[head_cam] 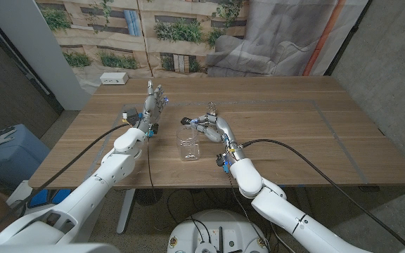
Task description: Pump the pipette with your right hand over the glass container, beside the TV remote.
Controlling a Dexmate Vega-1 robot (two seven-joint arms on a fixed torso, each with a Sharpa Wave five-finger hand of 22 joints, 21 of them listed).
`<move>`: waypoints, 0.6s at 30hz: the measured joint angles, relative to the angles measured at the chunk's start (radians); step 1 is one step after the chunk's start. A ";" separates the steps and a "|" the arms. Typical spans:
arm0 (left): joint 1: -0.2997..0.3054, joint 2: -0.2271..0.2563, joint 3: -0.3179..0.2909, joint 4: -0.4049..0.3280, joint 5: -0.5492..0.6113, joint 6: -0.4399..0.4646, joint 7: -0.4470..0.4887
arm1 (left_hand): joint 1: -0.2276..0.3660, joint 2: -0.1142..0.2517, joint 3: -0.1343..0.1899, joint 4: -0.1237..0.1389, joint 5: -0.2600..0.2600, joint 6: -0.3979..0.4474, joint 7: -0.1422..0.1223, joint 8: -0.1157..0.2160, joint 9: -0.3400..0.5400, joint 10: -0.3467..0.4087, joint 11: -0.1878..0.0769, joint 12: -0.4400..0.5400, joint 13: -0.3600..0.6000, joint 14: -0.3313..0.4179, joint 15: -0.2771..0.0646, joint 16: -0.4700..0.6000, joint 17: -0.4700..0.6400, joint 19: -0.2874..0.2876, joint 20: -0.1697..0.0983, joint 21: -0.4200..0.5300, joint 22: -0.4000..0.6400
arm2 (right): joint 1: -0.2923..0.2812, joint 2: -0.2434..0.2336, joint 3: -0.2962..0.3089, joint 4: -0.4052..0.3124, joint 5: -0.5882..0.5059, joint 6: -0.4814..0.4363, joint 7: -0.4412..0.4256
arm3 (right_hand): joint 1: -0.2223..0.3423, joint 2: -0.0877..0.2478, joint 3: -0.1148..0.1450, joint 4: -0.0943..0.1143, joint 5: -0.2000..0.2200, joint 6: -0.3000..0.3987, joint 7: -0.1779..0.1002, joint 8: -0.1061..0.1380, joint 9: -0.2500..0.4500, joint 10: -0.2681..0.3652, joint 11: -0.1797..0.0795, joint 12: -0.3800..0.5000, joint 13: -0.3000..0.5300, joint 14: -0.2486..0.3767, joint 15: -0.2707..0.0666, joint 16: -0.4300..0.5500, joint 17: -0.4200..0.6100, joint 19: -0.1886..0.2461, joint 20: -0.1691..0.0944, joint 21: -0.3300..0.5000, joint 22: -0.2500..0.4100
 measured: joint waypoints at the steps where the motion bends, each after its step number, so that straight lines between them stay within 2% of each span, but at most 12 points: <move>1: 0.000 0.000 0.000 0.000 0.000 0.000 0.000 | 0.000 0.000 0.000 0.000 0.000 0.000 0.000 0.000 0.000 0.000 0.000 0.000 0.000 0.000 0.000 0.000 0.000 0.000 0.000 0.000 0.000 | 0.000 0.001 0.000 0.001 0.004 0.000 0.001 | 0.000 0.000 0.000 0.000 0.000 0.000 0.000 0.000 -0.001 0.000 0.000 0.000 0.000 0.000 0.000 0.000 0.000 0.000 0.000 0.000 0.000; 6: 0.000 0.000 0.000 0.000 0.000 0.000 0.000 | 0.000 0.000 0.000 0.000 0.000 0.000 0.000 0.000 0.000 0.000 0.000 0.000 0.000 0.000 0.000 0.000 0.000 0.000 0.000 0.000 0.000 | 0.000 0.004 0.000 0.004 0.015 0.000 0.006 | 0.012 0.001 0.000 0.000 -0.002 0.000 0.000 0.000 -0.008 0.000 0.000 -0.008 -0.004 0.000 0.000 0.000 0.000 0.000 0.000 0.000 0.000; 8: 0.000 0.000 0.000 0.000 0.000 0.000 0.000 | 0.000 0.000 0.000 0.000 0.000 0.000 0.000 0.000 0.000 0.000 0.000 0.000 0.000 0.000 0.000 0.000 0.000 0.000 0.000 0.000 0.000 | 0.000 0.004 0.000 0.004 0.018 0.000 0.008 | 0.023 -0.009 0.000 0.000 -0.003 0.000 0.000 -0.001 -0.009 0.000 0.000 -0.008 -0.004 0.000 0.000 0.000 0.000 0.000 0.000 0.000 0.000; 11: 0.000 0.000 0.000 0.000 0.000 0.000 0.000 | 0.000 0.000 0.000 0.000 0.000 0.000 0.000 0.000 0.000 0.000 0.000 0.000 0.000 0.000 0.000 0.000 0.000 0.000 0.000 0.000 0.000 | 0.000 0.005 0.000 0.005 0.024 0.000 0.011 | 0.029 -0.002 0.000 0.000 -0.004 0.000 0.000 -0.009 -0.011 0.000 0.000 -0.012 -0.004 0.000 0.000 0.000 0.000 0.000 0.000 0.000 0.000; 18: 0.000 0.000 0.000 0.000 0.000 0.000 0.000 | 0.000 0.000 0.000 0.000 0.000 0.000 0.000 0.000 0.000 0.000 0.000 0.000 0.000 0.000 0.000 0.000 0.000 0.000 0.000 0.000 0.000 | 0.000 0.006 0.000 0.007 0.033 0.005 0.014 | 0.033 0.002 0.000 0.000 -0.004 -0.007 -0.008 -0.010 -0.016 -0.004 0.004 -0.016 -0.009 -0.008 0.000 0.000 0.000 0.000 0.000 0.000 0.000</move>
